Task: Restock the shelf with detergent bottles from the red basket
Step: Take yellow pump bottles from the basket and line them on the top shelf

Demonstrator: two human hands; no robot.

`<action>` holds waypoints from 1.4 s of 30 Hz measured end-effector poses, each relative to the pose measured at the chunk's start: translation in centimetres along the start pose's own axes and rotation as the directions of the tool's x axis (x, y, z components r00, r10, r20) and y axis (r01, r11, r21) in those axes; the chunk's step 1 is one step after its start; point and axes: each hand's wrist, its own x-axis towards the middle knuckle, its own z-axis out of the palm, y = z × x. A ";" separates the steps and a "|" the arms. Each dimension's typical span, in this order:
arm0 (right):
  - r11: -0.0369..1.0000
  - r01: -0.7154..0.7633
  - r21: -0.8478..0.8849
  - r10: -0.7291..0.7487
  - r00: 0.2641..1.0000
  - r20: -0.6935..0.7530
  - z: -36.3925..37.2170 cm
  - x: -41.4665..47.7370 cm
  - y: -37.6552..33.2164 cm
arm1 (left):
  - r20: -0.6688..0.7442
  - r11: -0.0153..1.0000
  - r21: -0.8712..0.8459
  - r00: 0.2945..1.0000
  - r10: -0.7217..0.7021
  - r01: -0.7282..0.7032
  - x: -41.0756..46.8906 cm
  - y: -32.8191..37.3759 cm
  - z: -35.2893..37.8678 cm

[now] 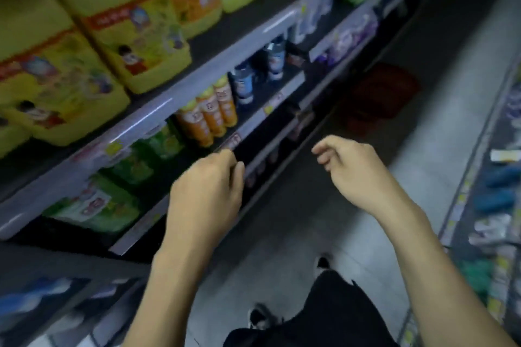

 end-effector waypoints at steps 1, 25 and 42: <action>0.998 -0.055 0.005 0.055 0.998 -0.005 -0.6 -0.5 2.1 | 0.051 0.998 0.001 0.997 0.060 -0.060 0.5 1.4 1.4; 0.845 -0.483 0.232 0.520 0.842 -0.141 -28.2 5.2 45.0 | 0.362 0.877 -0.046 0.810 0.461 -0.479 23.2 46.1 27.1; 0.854 -0.469 0.225 0.507 0.847 -0.161 -46.8 30.7 58.7 | 0.394 0.912 -0.118 0.825 0.406 -0.393 51.2 61.2 41.5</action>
